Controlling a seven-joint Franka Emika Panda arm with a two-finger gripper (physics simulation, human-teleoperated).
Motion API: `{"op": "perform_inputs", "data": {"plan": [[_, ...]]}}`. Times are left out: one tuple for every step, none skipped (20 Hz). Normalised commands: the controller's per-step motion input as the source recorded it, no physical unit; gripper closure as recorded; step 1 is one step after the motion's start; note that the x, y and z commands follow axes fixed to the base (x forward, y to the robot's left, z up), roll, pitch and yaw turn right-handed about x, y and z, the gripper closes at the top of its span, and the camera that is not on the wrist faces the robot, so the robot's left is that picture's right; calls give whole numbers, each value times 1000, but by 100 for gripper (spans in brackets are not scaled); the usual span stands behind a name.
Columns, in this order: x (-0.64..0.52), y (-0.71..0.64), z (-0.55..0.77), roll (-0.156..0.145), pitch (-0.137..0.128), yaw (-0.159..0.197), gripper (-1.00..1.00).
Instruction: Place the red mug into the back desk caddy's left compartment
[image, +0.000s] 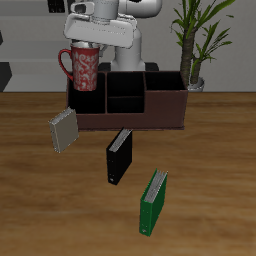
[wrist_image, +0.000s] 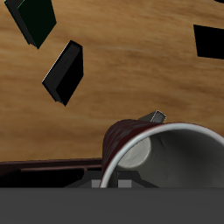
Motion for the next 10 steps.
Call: {"op": "perform_inputs", "data": {"plan": [[-282,2,-99,-6,79,-69,100],[5,-32,6,0,0,0,100],[-686,222,-159,-10,-19,104,100],[-343,97,-79,20,-20,16,100],[37,-34,13,0,0,0,100],[-300,103,-164,28,35,18,100],[-438,150,-101,2,-39,43,100],[-279,91,-105,42,0,5,100],[-309,7,-81,-24,1,-14,100],[-230,-6,-26,-28,-52,-10,100]]}}
